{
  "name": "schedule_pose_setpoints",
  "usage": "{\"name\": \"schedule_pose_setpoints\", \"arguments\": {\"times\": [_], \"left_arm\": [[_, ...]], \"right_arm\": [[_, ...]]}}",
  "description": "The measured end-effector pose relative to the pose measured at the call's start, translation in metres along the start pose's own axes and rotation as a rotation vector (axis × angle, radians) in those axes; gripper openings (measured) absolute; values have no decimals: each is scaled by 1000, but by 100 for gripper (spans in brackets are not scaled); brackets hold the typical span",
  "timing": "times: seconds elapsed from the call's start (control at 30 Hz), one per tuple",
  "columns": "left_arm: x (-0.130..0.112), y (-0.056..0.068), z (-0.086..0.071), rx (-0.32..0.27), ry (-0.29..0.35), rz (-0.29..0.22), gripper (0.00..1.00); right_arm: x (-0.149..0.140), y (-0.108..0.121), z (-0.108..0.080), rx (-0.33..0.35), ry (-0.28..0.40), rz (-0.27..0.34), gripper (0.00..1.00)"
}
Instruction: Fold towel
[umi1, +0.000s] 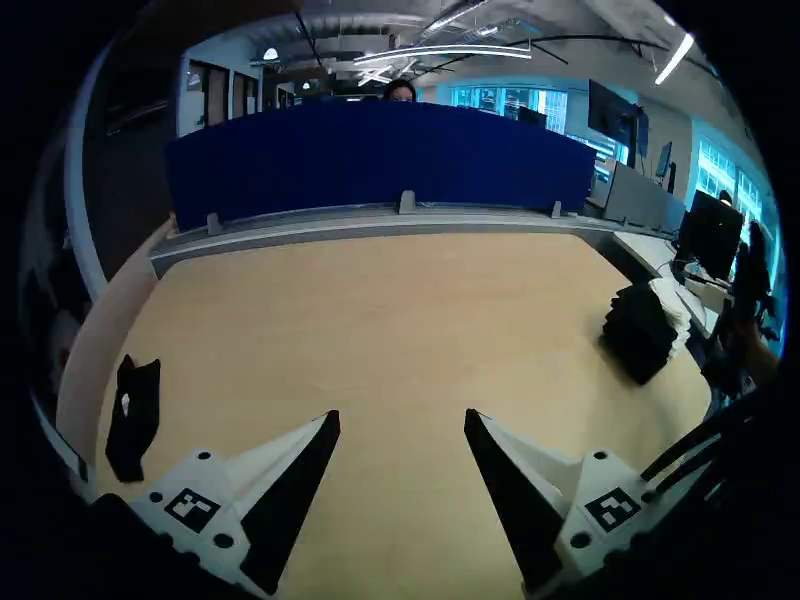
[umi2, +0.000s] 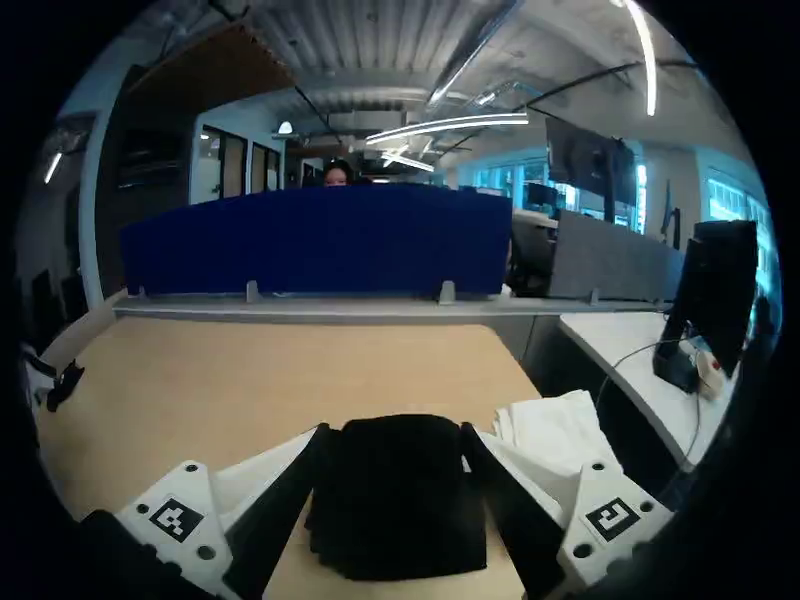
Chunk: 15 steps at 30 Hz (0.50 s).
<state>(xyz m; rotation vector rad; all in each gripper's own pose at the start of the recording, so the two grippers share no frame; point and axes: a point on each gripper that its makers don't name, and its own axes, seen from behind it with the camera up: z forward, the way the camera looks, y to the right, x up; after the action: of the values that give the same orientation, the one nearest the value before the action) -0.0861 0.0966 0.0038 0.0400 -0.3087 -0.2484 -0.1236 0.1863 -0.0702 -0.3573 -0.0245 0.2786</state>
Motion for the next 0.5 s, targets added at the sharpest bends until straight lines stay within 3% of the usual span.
{"name": "schedule_pose_setpoints", "arguments": {"times": [0.27, 0.5], "left_arm": [[17, -5, -2, 12, 76, -23, 92], [40, -12, -8, 25, 173, -41, 93]], "right_arm": [[31, -12, -13, 5, 137, 13, 100], [45, -19, -23, -2, 190, -8, 100]]}}
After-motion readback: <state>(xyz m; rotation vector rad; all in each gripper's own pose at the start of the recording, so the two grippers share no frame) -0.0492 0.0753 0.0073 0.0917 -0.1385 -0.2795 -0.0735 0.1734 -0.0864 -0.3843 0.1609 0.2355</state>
